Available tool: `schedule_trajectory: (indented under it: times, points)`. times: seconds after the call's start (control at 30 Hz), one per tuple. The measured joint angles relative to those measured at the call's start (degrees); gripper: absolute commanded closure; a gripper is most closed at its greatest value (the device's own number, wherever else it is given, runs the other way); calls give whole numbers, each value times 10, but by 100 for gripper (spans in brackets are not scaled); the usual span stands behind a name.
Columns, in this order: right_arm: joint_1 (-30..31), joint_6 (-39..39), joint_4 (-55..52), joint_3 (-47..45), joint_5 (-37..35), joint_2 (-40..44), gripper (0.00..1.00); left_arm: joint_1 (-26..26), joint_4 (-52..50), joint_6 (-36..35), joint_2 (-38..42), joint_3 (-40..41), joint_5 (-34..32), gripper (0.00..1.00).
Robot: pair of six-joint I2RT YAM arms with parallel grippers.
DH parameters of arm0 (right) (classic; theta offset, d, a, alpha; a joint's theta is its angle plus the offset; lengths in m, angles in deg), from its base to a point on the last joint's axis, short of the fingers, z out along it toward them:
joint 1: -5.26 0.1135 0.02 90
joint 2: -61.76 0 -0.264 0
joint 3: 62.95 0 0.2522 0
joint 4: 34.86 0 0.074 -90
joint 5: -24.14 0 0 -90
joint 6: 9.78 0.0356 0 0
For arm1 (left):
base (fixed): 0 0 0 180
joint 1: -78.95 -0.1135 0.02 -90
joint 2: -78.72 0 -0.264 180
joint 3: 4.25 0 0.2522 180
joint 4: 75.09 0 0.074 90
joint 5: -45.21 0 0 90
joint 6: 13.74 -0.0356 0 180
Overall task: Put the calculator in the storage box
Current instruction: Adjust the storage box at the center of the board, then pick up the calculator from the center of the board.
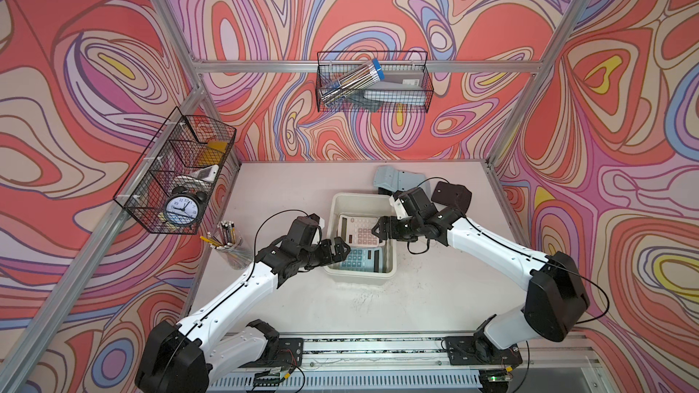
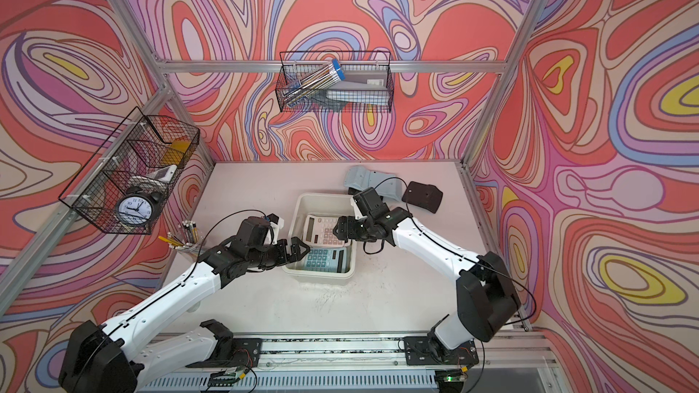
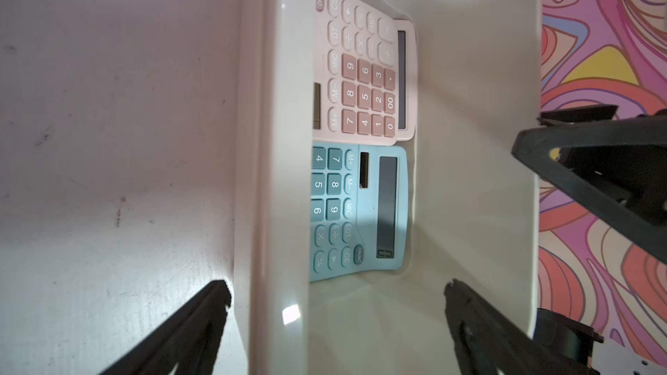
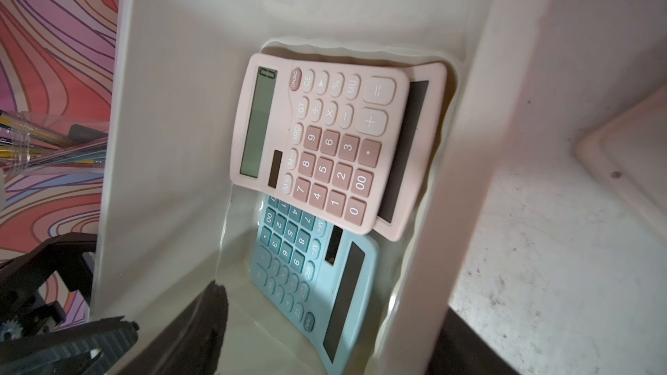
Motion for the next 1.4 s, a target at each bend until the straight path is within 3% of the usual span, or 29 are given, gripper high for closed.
schedule_trajectory:
  times: [0.4,0.6,0.73,1.13,1.4]
  points:
    - [0,22,86,23,73,-72,18,-42,-44,-17,1,-12,-54,1]
    - [-1,28,94,20,54,-62,9,-58,-104,-31,26,-33,-104,1]
    - [-13,28,94,-9,27,-10,4,-59,-134,-45,36,-77,-128,1]
    - [-170,52,93,-153,-31,187,2,-55,-161,-82,-13,-183,-135,1]
    - [-291,85,99,-227,-21,232,2,11,-172,-109,-124,-338,-129,1]
